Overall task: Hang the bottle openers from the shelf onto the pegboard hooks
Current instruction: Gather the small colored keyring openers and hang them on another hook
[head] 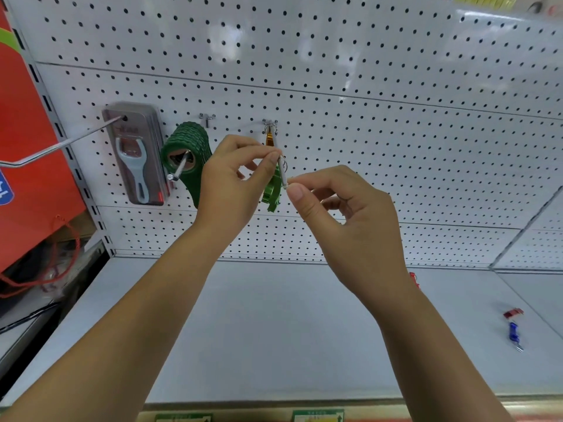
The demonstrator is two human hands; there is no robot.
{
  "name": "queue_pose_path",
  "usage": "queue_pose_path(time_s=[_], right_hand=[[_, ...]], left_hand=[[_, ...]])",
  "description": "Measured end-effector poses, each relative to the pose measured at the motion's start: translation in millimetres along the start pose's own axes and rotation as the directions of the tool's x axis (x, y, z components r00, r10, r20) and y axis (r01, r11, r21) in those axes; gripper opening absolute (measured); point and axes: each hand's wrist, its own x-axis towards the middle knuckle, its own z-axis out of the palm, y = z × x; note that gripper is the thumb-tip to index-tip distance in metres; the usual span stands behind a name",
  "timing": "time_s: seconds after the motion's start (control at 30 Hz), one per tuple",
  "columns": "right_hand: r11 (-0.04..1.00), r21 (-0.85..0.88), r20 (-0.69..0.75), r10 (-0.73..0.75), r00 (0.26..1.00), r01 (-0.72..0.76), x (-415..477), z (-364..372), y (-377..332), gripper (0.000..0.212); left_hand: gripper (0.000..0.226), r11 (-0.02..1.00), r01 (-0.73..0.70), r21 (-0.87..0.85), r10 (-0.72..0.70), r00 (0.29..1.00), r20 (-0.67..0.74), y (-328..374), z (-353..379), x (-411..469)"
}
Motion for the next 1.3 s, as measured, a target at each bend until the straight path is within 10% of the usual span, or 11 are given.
queue_pose_path(time_s=[0.67, 1.3], right_hand=[[0.998, 0.021, 0.024, 0.052, 0.998, -0.053, 3.9, -3.4, 1.9, 0.005], [0.991, 0.035, -0.05, 0.129, 0.99, -0.127, 9.0, -18.6, 33.8, 0.015]], left_hand=[[0.019, 0.965, 0.258, -0.056, -0.259, 0.966, -0.016, -28.8, 31.1, 71.4], [0.029, 0.979, 0.2, 0.045, -0.197, 0.977, -0.077, -14.8, 23.7, 24.3]])
